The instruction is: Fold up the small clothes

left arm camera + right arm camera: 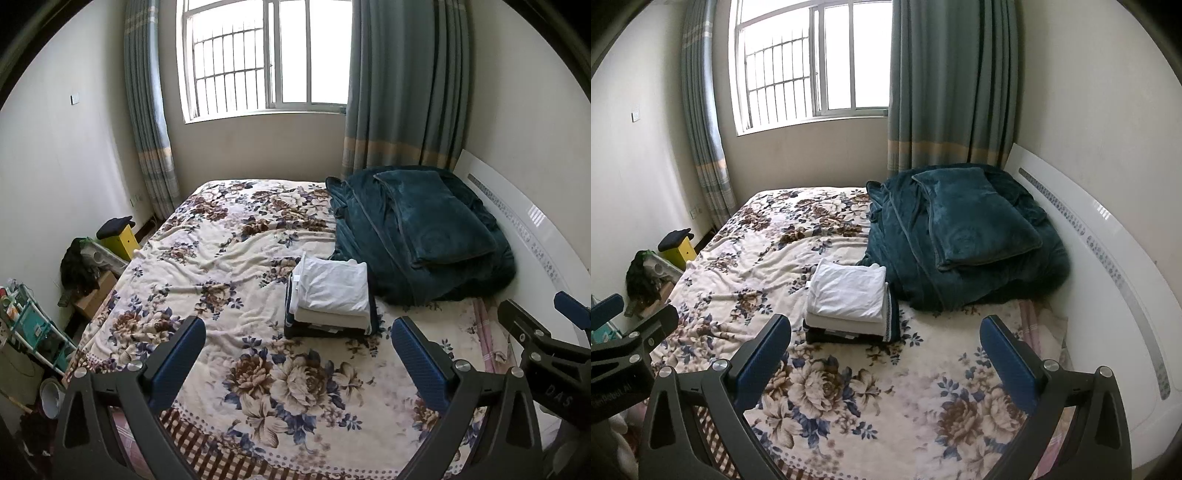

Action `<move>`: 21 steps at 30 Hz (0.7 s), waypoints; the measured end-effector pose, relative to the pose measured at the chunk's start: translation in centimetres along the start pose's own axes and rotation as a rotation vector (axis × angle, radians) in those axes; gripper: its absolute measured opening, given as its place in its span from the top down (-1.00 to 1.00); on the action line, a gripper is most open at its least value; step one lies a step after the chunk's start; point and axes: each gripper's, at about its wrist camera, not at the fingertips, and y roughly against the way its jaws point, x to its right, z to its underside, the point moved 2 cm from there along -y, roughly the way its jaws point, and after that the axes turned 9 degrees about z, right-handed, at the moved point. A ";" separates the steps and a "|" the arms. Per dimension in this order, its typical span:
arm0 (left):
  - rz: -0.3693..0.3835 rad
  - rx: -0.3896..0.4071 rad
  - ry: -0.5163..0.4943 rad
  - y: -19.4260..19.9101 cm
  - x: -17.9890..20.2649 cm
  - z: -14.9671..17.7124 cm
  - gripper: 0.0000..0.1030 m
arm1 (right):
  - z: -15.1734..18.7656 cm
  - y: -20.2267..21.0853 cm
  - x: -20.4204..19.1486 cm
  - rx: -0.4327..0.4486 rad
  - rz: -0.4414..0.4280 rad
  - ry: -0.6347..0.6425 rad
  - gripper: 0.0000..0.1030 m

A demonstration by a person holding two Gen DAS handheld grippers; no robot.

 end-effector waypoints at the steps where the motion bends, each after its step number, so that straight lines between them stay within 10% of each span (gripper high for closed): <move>1: 0.004 -0.004 -0.005 -0.2 0.0 0.1 -1.00 | 0.0 0.0 0.0 0.000 0.000 0.000 -1.00; 21: -0.008 0.007 -0.005 0.6 0.0 -0.1 -1.00 | 0.3 0.6 -0.1 0.001 -0.004 -0.007 -1.00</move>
